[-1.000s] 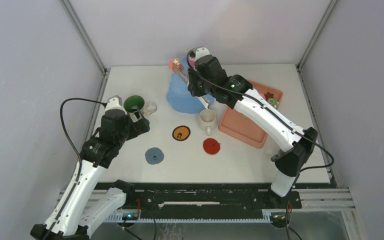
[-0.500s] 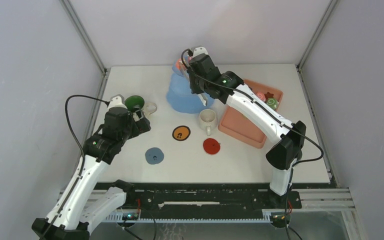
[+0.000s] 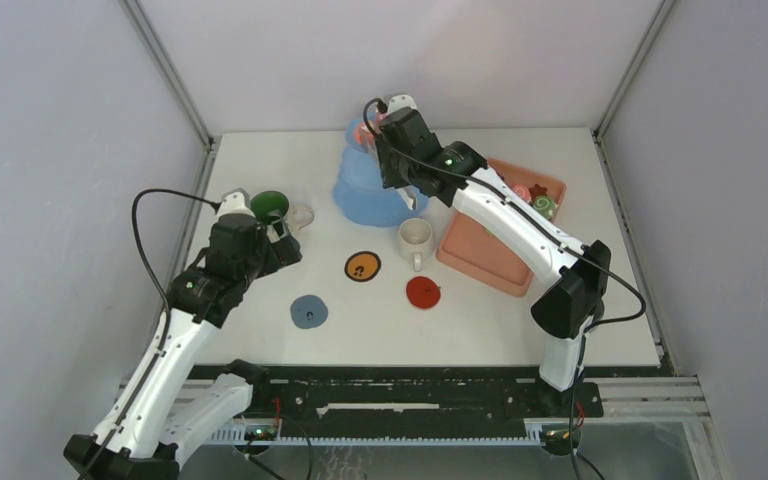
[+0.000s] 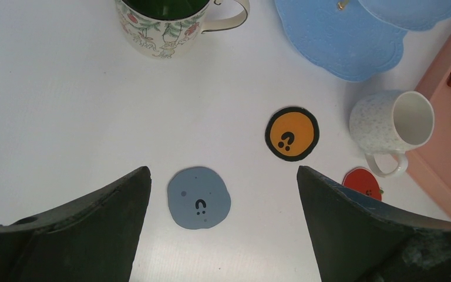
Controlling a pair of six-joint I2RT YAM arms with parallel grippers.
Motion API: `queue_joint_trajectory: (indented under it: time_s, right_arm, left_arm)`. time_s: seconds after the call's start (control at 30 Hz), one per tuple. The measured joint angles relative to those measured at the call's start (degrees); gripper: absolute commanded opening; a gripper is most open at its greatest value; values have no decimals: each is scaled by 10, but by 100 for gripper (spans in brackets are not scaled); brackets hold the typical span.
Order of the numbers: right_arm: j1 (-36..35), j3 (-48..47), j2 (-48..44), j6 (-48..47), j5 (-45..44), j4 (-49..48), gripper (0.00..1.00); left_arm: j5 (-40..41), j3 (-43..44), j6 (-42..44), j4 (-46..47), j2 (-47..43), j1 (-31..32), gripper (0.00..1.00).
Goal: Serve the afternoon tea
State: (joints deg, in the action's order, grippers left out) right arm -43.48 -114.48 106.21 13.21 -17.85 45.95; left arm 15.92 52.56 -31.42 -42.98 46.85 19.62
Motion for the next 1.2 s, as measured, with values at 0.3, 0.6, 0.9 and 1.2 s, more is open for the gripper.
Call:
queue_joint_trajectory:
  time_s: [0.3, 0.6, 0.9, 1.2]
  right_arm:
    - [-7, 11, -2, 2, -3, -3, 48]
    - [-19, 21, -6, 2, -16, -3, 51]
    - [-34, 26, -41, 2, -33, -3, 52]
    - [-58, 107, -130, 3, -58, -8, 50]
  left_arm:
    - [0, 0, 0, 0, -6, 0, 99]
    - [0, 0, 0, -1, -30, 0, 98]
    - [2, 0, 0, -1, -34, 0, 99]
    - [2, 0, 0, -1, -45, 0, 99]
